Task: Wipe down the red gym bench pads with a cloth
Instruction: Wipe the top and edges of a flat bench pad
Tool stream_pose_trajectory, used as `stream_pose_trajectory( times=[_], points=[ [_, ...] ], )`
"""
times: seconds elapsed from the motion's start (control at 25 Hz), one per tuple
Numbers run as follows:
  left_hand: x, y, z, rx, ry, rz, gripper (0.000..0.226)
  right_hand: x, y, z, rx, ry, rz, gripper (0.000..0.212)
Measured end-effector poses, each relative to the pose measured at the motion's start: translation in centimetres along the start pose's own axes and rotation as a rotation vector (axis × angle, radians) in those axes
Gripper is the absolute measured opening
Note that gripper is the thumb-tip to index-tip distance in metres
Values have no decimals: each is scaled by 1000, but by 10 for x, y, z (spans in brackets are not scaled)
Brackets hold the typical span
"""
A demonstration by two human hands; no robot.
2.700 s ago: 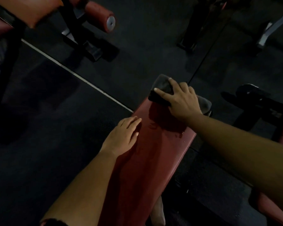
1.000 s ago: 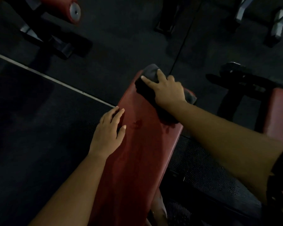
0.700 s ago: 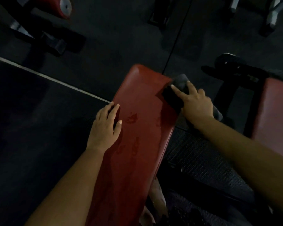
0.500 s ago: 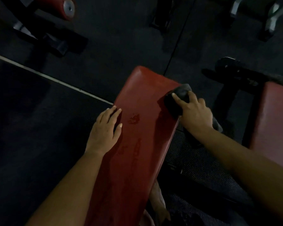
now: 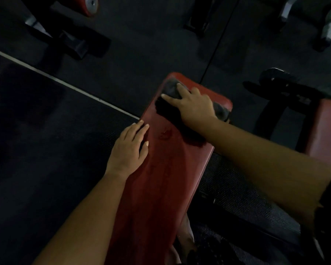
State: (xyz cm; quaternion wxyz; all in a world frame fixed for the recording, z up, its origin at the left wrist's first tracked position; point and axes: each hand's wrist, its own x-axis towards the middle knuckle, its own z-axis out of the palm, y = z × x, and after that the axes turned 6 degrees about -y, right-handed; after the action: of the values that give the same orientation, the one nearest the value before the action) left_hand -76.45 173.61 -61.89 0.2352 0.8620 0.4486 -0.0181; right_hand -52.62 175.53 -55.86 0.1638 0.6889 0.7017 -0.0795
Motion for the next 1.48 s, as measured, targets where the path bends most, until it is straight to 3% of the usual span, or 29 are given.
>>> stream_pose_trajectory(
  times=[0.2, 0.36, 0.48, 0.72, 0.84, 1.08, 1.28, 1.48],
  points=[
    [-1, -2, 2, -8, 17, 0, 65, -93, 48, 44, -4, -16, 166, 76],
    [-1, -3, 3, 31, 58, 47, 61, -135, 41, 59, 22, -51, 256, 86],
    [-3, -7, -1, 4, 88, 72, 55, -118, 11, 45, 18, -62, 196, 85],
    [-21, -29, -10, 79, -11, 242, 53, -13, -41, -1, 61, -10, 65, 61],
    [-20, -28, -7, 67, -18, 236, 53, 3, -51, -6, 8, -8, -43, 56],
    [-25, -26, 4, 25, 12, 212, 51, -66, -11, 36, -20, 106, -43, 67],
    [-24, -25, -4, 68, 95, 260, 48, -150, 19, 69, -18, 44, 111, 98],
    [-40, -25, 3, 80, 61, 304, 50, -160, -12, 65, 18, 26, 172, 90]
  ],
)
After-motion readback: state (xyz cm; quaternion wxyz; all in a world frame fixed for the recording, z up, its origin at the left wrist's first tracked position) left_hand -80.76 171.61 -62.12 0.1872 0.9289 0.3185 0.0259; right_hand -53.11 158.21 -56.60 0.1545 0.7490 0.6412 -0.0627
